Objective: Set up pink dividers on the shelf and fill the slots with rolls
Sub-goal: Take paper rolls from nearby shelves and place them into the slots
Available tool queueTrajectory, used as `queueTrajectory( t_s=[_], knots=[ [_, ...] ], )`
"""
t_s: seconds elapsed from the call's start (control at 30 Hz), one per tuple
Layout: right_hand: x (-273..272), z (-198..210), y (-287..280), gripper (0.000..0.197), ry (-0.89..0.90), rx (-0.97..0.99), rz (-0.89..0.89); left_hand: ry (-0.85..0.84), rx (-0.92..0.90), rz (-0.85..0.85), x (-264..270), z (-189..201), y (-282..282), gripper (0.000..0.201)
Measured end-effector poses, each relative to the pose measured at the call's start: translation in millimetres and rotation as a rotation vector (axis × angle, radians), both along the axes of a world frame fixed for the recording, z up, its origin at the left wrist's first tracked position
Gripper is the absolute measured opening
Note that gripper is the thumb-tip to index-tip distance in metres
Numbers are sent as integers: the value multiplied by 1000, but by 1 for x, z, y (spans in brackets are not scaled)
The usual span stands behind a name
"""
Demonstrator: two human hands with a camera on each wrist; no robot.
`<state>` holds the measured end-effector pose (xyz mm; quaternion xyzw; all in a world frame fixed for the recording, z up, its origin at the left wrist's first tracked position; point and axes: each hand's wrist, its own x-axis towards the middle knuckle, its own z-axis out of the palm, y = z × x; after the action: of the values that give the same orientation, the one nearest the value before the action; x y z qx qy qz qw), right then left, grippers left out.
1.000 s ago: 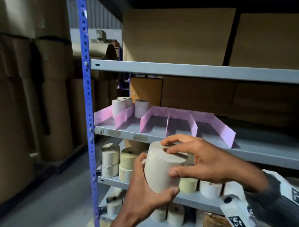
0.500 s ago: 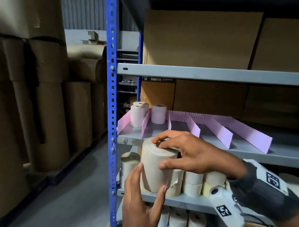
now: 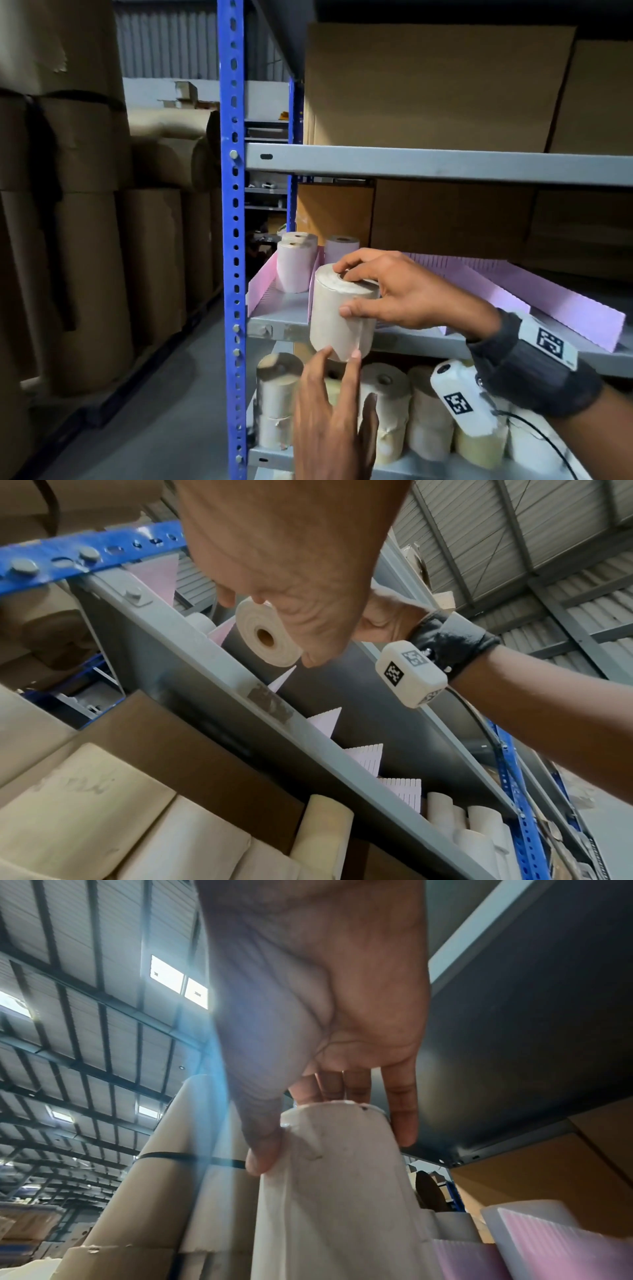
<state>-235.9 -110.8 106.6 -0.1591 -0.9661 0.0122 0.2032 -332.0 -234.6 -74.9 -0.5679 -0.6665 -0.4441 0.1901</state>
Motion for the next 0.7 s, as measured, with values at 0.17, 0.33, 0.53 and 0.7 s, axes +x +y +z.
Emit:
queueTrajectory(
  t_s=[0.17, 0.33, 0.53, 0.7],
  knots=[
    [-22, -4, 40, 48, -61, -10, -60, -10, -145, 19, -10, 3, 36, 58],
    [-36, -7, 70, 50, -110, -50, -100, 45, -179, 64, -11, -5, 63, 60],
    [-67, 11, 99, 38, -325, 86, -231, 157, -251, 153, -12, -5, 92, 71],
    [-95, 16, 137, 34, -416, 87, -288, 147, -192, 128, -20, -20, 99, 70]
  ],
)
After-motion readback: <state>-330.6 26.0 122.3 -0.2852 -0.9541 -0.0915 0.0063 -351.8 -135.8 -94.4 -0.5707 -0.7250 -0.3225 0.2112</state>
